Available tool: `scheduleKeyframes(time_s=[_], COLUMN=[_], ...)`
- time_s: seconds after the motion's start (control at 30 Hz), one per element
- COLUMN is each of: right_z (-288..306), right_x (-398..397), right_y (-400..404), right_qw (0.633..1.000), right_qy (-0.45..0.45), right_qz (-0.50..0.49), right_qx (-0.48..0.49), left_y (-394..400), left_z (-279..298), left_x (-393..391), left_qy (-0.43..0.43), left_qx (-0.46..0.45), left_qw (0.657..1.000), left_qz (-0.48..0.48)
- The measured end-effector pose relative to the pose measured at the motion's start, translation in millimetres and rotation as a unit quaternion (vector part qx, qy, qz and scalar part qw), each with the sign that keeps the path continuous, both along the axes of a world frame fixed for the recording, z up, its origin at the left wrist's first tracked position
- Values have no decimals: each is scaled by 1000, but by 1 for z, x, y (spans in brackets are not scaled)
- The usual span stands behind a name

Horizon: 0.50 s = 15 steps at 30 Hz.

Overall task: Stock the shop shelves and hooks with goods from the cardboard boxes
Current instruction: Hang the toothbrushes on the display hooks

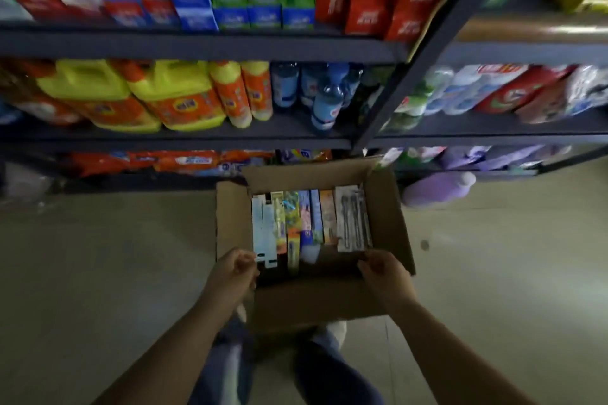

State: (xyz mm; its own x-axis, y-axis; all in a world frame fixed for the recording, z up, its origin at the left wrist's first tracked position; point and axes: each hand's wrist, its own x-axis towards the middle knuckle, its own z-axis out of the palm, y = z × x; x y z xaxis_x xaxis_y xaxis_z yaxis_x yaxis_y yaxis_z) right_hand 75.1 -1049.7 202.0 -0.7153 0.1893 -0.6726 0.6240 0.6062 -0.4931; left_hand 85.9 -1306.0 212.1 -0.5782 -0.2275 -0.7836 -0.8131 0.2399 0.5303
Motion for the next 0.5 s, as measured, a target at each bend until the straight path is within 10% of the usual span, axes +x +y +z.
scheduleKeyframes(time_s=[0.5], right_z=[-388], right_x=[-68], right_y=[-57], right_qw=[989], right_qy=[-69], right_qz=[129], right_qx=[5], left_y=[24], left_z=[-343], left_x=[-53], left_qy=[47], left_qx=[3], left_qw=[999], left_qz=[-10])
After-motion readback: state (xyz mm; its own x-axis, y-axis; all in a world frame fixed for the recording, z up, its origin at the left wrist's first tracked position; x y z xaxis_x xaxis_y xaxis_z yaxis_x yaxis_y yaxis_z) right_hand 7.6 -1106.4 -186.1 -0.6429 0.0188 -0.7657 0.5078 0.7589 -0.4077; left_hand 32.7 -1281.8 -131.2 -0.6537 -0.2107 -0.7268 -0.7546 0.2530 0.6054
